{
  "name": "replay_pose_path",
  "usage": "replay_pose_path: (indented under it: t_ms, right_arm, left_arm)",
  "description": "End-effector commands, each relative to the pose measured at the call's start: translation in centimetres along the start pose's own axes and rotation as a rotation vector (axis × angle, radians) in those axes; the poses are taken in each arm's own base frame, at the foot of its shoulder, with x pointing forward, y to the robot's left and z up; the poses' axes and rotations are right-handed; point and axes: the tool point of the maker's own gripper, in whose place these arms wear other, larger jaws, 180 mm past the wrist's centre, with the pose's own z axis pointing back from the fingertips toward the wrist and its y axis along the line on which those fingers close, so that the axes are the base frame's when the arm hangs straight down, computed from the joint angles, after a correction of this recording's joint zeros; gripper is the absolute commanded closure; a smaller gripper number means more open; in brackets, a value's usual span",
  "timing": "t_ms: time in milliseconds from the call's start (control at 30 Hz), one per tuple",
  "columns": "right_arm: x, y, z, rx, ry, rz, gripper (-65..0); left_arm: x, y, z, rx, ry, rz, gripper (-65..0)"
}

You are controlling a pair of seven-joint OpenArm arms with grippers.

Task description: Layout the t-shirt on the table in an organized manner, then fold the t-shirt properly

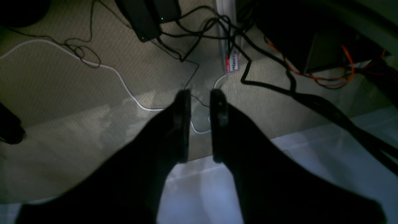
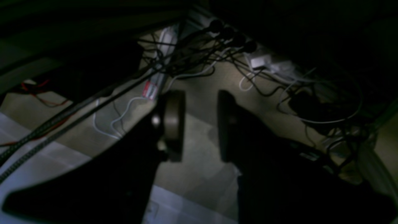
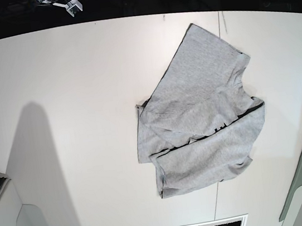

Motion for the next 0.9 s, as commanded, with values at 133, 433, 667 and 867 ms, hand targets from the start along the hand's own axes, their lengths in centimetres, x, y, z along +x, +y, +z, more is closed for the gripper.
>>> replay_pose_path:
  t_ms: [133, 433, 667, 867]
  right_arm:
    - [-1.0, 0.3, 0.1, -0.001, -0.008, -0.023, -19.7]
    - [-1.5, 0.7, 0.1, 0.005, -0.016, -0.024, -19.7]
    - [-1.5, 0.7, 0.1, 0.005, -0.018, -0.024, -19.7]
    - [-1.7, 0.8, 0.2, 0.007, -0.015, -0.025, -19.7]
  left_arm:
    - [-0.4, 0.0, 0.0, -0.002, 0.007, -0.001, -14.3]
    - [-0.5, -0.1, 0.0, -0.007, 0.007, 0.001, -14.3]
    - [-1.3, -0.7, 0.0, -0.024, -0.022, 0.002, -14.3]
    - [-2.0, -0.9, -0.1, -0.028, -0.026, 0.005, -14.3]
